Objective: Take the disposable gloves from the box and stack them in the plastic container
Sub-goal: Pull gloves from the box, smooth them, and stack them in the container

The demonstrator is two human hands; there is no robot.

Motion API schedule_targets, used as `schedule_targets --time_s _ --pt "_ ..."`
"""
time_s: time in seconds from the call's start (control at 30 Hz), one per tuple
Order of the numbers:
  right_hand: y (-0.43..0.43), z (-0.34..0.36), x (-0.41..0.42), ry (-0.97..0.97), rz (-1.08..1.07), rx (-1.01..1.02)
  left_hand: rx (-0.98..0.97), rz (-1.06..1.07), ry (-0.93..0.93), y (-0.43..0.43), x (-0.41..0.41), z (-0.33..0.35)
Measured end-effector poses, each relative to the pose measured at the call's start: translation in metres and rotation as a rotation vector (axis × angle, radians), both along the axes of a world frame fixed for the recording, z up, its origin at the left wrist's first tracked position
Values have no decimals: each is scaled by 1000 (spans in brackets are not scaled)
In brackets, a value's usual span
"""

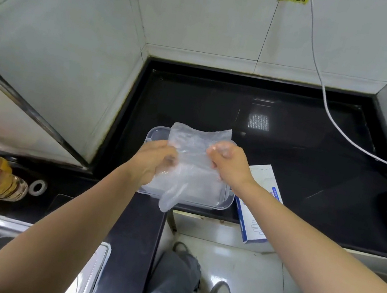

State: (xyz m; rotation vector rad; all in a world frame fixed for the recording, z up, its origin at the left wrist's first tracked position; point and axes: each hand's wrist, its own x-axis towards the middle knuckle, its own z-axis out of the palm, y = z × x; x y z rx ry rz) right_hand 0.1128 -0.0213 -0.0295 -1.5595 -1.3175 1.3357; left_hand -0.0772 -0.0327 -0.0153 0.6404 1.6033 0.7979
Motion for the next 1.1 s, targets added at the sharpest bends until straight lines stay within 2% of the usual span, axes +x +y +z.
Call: schedule_targets --time_s 0.1,0.17,0.23,0.37,0.5,0.57,0.67,0.73,0.8,0.83,0.9,0.97,1.0,1.03,1.1 --pt "2 -7 1 -153 -13 42 208 311 244 2 -6 -6" --pt "2 -13 0 -250 22 24 401 365 466 -3 -8 -5" --pt "0 -18 -6 -285 103 18 551 257 610 -7 -2 -4" --pt "0 -13 -23 -246 214 133 709 -36 708 -4 8 -7" --pt "12 -16 -22 -328 189 60 812 -419 1039 3 1 -22" --pt "14 -25 -24 -465 219 4 731 -548 1025 3 5 -32" --pt "13 -36 -30 -621 267 -36 396 -734 991 3 21 -48" --pt "12 -40 -33 -669 294 -67 196 -845 1062 6 27 -59" --pt "13 -38 -31 -728 289 -81 86 -940 1114 9 30 -68" --pt "13 -35 -31 -777 284 -32 47 -964 1098 10 30 -72" --pt "14 -28 -30 -874 264 188 -6 -980 1017 13 32 -79" --pt "14 -23 -33 -783 240 343 -40 -976 904 18 35 -84" --pt "15 -21 -35 -672 245 286 -51 -970 846 20 35 -87" --pt "16 -21 -37 -567 267 135 -50 -955 792 21 35 -89" --pt "17 -27 -38 -394 317 -303 -10 -905 748 23 32 -90"
